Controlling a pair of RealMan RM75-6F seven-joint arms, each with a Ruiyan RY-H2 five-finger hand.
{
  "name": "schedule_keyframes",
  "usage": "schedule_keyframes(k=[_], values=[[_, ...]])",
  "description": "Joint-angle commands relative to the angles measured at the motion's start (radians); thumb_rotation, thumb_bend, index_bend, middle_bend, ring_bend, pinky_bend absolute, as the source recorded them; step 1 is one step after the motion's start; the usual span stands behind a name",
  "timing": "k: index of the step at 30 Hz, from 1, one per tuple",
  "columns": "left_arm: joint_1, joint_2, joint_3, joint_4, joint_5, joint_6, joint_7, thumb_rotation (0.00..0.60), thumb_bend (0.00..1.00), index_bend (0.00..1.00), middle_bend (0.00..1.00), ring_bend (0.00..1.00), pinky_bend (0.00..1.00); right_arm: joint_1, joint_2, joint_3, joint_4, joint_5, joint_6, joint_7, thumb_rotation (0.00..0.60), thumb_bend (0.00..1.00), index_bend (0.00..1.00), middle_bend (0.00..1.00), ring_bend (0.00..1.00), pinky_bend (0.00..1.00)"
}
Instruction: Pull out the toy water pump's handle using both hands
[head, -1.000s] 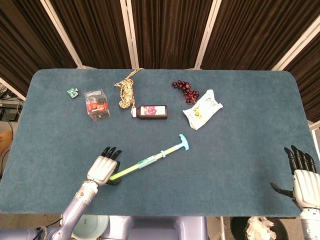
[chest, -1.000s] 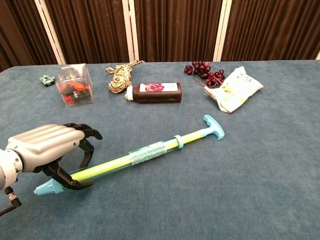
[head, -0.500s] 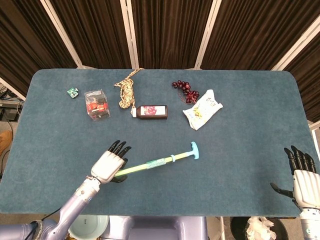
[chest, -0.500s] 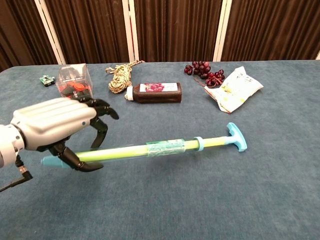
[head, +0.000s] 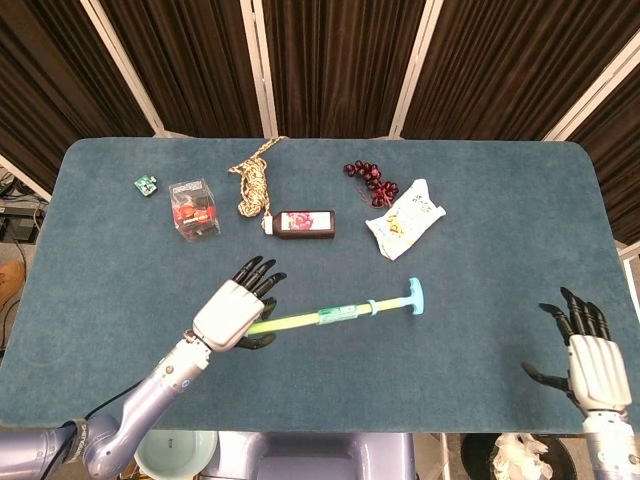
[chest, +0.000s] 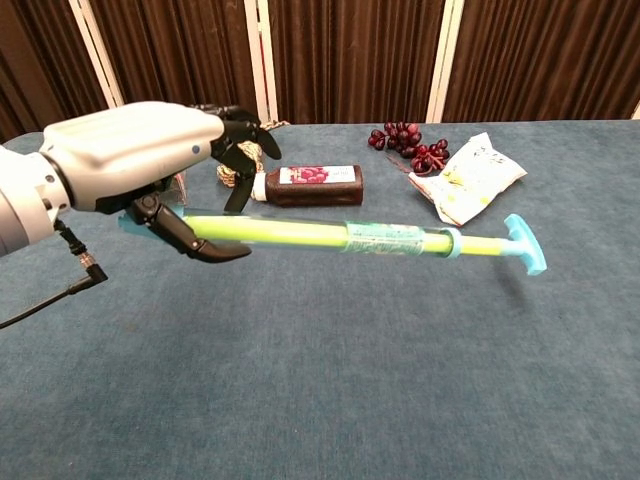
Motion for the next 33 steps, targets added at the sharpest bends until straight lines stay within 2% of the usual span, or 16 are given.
schedule_keyframes(k=[1,10,20,33], values=[[-0.006,-0.003,-0.006,-0.001,0.001,0.0,-0.009,0.6,0.37,0.64,0.14,0.0,0.06,0.021,-0.014,0.016,-0.04,0.023,-0.026,-0.007,0.6,0.17,0.29,0.0,0.0,0.03],[-0.03,-0.01,-0.028,-0.009,-0.011,-0.009,-0.043,0.6,0.37,0.64,0.14,0.0,0.06,0.1,-0.094,0.075,-0.147,0.149,-0.116,-0.078,0.6,0.21,0.38,0.02,0.0,0.03],[-0.054,-0.001,-0.039,-0.03,-0.057,-0.037,-0.04,0.6,0.37,0.64,0.14,0.0,0.06,0.194,-0.223,0.157,-0.154,0.29,-0.138,-0.202,0.6,0.26,0.45,0.04,0.0,0.03],[-0.082,-0.012,-0.043,-0.056,-0.068,-0.041,-0.02,0.6,0.37,0.64,0.14,0.0,0.06,0.224,-0.299,0.156,-0.149,0.337,-0.111,-0.264,0.6,0.28,0.47,0.05,0.0,0.03]])
